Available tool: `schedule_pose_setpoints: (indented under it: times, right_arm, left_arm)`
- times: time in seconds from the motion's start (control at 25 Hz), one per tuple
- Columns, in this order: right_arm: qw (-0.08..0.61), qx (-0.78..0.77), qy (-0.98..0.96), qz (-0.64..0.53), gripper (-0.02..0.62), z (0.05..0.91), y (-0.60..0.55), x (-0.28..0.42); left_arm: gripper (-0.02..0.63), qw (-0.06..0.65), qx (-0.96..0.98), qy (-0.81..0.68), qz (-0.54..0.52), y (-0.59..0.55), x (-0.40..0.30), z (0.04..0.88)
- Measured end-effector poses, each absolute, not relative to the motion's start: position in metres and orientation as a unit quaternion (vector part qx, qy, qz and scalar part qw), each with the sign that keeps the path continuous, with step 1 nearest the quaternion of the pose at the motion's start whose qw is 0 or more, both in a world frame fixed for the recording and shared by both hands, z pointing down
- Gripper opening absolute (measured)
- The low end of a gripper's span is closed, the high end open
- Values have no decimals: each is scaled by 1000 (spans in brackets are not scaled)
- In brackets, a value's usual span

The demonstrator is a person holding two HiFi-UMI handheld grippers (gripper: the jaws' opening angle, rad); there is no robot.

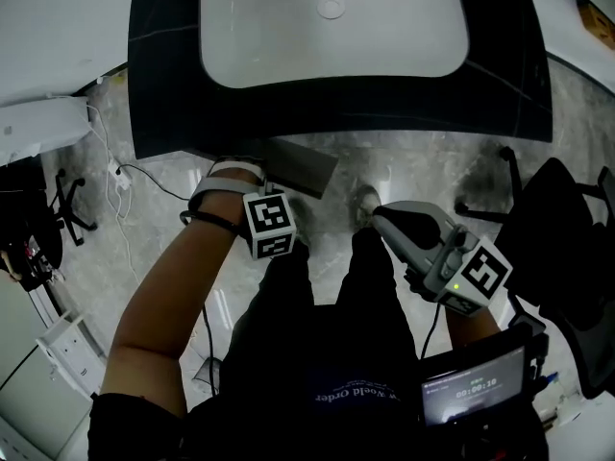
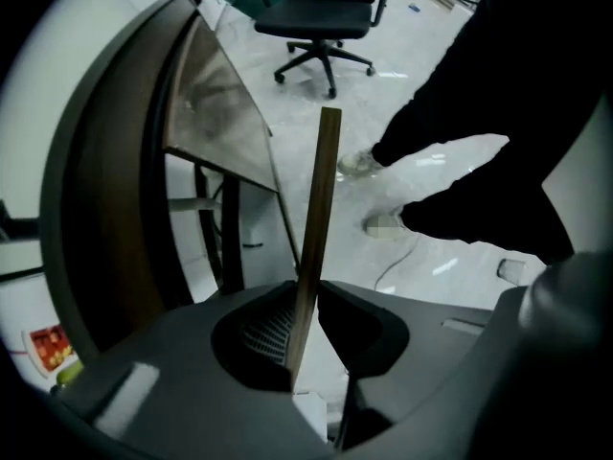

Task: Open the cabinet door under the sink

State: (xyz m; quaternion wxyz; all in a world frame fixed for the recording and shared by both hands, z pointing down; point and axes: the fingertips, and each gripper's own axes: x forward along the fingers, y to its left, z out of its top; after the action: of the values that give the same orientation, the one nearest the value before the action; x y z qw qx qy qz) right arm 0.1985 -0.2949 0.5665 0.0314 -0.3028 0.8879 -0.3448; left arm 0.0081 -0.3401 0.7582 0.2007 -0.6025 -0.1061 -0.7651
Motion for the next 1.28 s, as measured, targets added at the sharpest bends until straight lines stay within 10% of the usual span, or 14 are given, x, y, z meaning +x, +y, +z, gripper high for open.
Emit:
schedule_pose_setpoints:
  times: [1.28]
  right_arm:
    - [77,-523,797,-292,2,558,-240,161]
  left_arm:
    - [67,334,-622,-220,-673,-294,-16,782]
